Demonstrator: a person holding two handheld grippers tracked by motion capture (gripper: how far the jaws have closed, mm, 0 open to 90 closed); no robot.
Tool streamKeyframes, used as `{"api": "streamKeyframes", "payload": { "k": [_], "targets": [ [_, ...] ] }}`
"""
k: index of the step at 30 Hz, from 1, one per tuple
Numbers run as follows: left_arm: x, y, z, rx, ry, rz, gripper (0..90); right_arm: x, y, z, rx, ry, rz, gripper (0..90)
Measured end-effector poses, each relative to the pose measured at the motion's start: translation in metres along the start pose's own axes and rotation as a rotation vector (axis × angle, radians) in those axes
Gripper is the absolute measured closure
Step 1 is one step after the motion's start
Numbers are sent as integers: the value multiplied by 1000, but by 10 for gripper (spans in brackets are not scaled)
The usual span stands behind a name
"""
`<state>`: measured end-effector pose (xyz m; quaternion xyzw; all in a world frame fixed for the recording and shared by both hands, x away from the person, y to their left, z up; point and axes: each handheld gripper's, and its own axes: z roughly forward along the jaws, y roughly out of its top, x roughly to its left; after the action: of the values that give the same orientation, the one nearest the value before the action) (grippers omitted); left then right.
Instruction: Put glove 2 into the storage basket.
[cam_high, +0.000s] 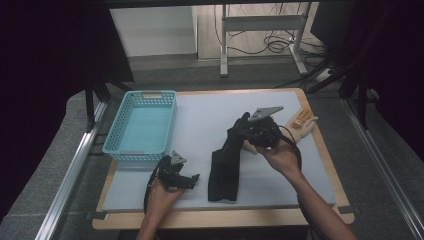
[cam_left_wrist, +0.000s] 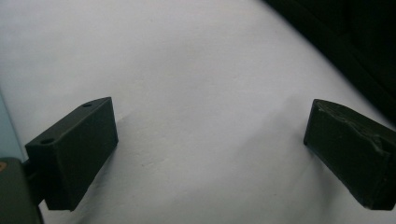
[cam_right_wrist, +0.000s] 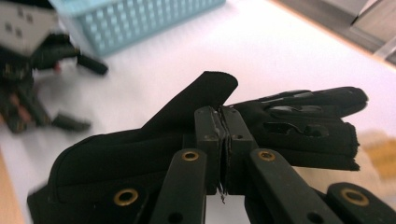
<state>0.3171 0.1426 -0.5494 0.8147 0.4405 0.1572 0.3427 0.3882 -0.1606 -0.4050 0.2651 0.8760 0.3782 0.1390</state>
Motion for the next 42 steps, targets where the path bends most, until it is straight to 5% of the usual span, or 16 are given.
{"api": "streamKeyframes", "payload": {
  "k": [4,8,16,21,25,32,36,40,42],
  "targets": [
    [0,0,0,-6,1,-6,34,-7,-13,7,96,-45,-14,862],
    [0,0,0,-2,0,-2,35,-11,-14,24,117,-44,-3,859],
    [0,0,0,-4,-2,-4,35,-4,18,74,108,-12,3,844],
    [0,0,0,-5,-4,-6,36,6,35,103,98,4,-15,688],
    [1,0,-1,2,-6,0,37,8,36,109,89,-6,-26,642],
    [1,0,-1,6,-2,5,36,-5,15,117,72,11,25,541],
    [1,0,-1,7,-1,5,36,-4,3,141,91,28,46,414],
    [0,0,-1,5,-1,3,36,0,-4,158,117,8,18,484],
    [1,0,-1,6,0,5,36,1,-9,162,91,21,22,665]
  ]
}}
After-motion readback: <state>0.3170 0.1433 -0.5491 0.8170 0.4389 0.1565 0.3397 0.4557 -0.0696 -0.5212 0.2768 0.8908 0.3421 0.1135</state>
